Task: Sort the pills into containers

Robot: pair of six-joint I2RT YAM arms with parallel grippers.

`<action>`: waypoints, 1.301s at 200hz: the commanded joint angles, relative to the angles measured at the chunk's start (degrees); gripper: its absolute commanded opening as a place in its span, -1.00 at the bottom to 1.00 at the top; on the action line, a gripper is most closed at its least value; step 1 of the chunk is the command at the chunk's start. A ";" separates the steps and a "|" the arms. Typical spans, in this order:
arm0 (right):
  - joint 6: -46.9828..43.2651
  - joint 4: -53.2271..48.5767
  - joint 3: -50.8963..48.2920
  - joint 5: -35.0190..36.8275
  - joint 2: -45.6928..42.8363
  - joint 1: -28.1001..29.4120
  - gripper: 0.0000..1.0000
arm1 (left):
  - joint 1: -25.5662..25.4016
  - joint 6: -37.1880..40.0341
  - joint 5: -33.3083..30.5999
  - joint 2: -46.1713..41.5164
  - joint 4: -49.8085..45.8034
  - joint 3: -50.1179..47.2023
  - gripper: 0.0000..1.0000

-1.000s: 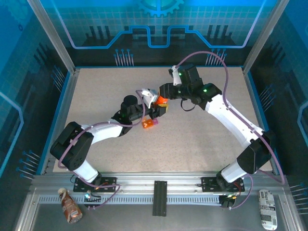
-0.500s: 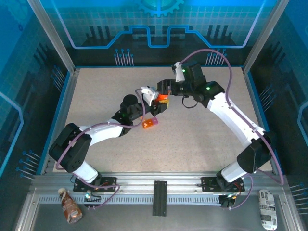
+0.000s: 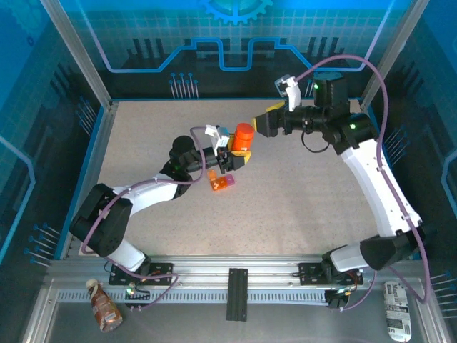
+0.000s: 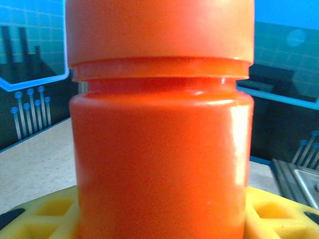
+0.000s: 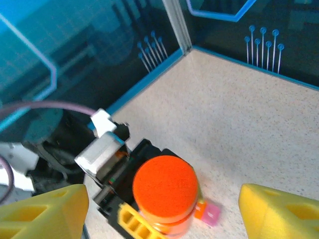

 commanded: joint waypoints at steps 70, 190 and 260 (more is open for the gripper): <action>-12.72 -13.82 6.32 -2.91 7.52 3.17 0.54 | 0.20 -3.64 7.77 1.26 3.13 2.88 -1.00; -11.52 -13.58 6.47 -4.47 10.68 3.30 0.17 | 0.10 -3.62 7.96 1.28 2.97 3.46 -1.00; 1.37 -3.72 -6.09 4.36 6.10 7.78 -0.24 | -0.05 -3.31 6.17 1.43 2.67 3.72 -1.00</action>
